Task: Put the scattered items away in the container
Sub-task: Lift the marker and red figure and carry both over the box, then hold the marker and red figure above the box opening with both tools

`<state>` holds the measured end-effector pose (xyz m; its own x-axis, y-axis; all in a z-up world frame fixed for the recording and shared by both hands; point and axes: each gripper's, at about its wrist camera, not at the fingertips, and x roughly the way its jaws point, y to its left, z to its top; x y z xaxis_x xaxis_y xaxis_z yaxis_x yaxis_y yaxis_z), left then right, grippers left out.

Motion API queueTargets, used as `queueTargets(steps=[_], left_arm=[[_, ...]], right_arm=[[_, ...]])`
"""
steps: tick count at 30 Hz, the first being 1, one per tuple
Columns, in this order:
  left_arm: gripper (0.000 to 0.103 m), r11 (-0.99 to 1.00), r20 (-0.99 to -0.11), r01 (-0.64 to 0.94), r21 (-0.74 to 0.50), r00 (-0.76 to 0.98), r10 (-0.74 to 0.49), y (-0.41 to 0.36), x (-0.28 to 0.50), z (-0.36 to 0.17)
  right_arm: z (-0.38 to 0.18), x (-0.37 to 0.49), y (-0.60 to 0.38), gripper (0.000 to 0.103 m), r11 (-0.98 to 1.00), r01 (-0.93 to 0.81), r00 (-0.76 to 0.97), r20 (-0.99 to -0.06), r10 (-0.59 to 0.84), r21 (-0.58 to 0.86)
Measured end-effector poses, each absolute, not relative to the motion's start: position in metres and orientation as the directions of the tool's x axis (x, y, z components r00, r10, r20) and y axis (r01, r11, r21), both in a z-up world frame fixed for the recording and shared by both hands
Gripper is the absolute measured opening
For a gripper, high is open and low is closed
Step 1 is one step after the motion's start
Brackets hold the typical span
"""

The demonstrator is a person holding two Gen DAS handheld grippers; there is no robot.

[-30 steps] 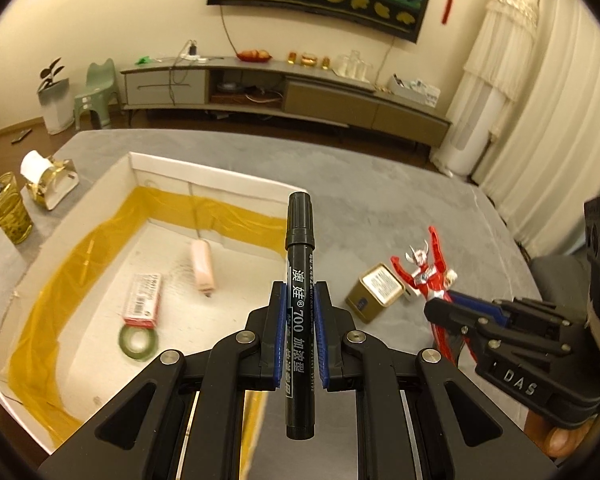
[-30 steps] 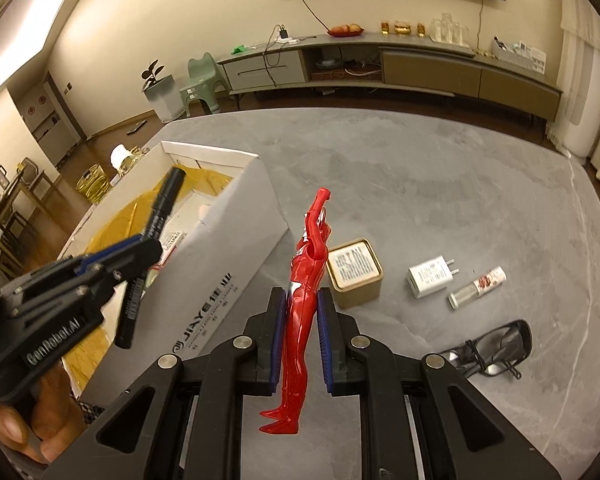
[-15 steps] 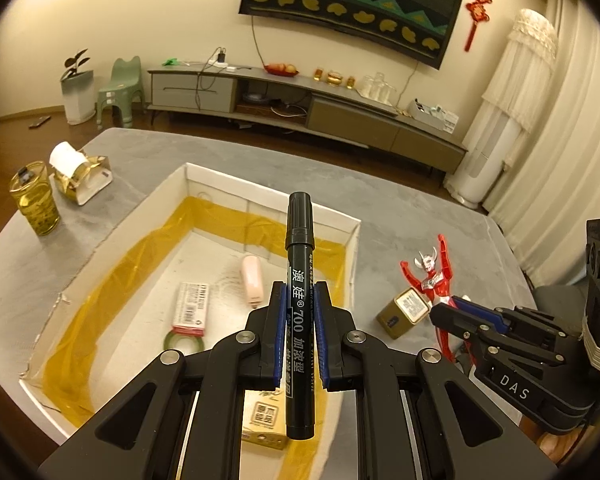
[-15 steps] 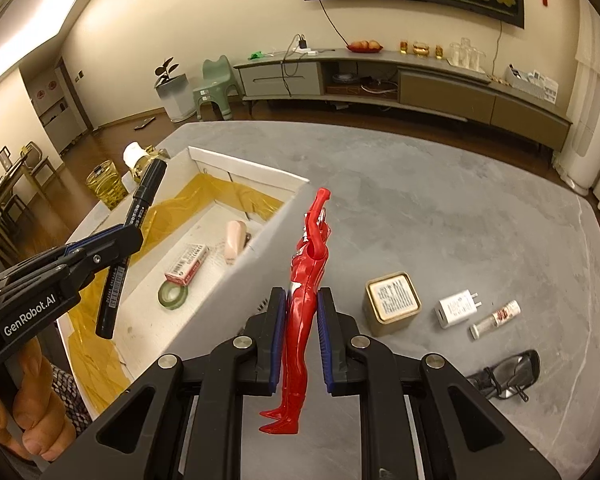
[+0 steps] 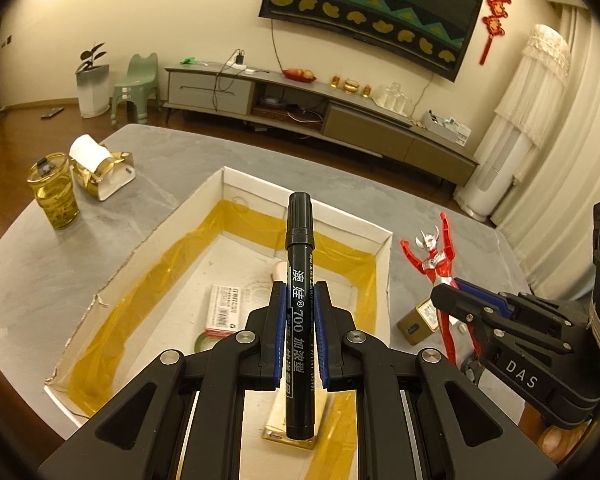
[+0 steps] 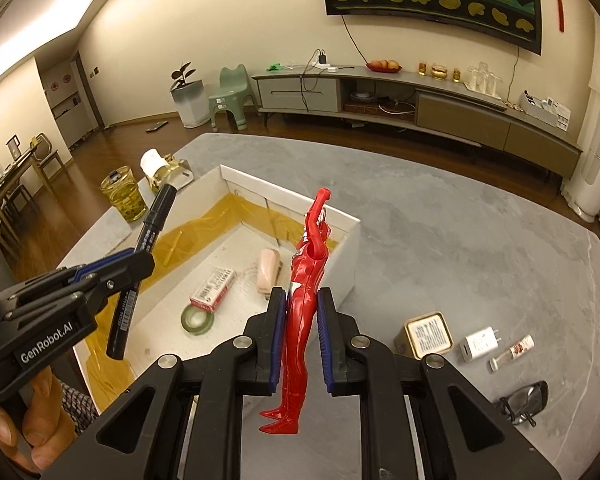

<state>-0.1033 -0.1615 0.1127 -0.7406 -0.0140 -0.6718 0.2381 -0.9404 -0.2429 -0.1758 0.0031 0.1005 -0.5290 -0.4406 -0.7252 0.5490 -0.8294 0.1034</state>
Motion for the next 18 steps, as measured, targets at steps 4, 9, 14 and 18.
queueTargets(steps=[4, 9, 14, 18], left_arm=[[0.013, -0.938, -0.671, 0.251, -0.239, -0.741, -0.027, -0.169, -0.101, 0.112], [0.013, -0.934, -0.671, 0.269, -0.236, -0.740, -0.043, -0.180, -0.098, 0.111], [0.013, -0.929, -0.675, 0.285, -0.235, -0.736, -0.055, -0.190, -0.098, 0.109], [0.014, -0.927, -0.681, 0.294, -0.235, -0.730, -0.059, -0.196, -0.098, 0.106]], right_arm=[[0.101, -0.177, -0.007, 0.017, -0.821, 0.560, -0.525, -0.721, -0.453, 0.109], [0.101, -0.178, -0.019, 0.017, -0.811, 0.574, -0.519, -0.715, -0.468, 0.115], [0.098, -0.179, -0.030, 0.017, -0.804, 0.584, -0.513, -0.715, -0.476, 0.116], [0.095, -0.180, -0.037, 0.017, -0.802, 0.586, -0.508, -0.718, -0.476, 0.116]])
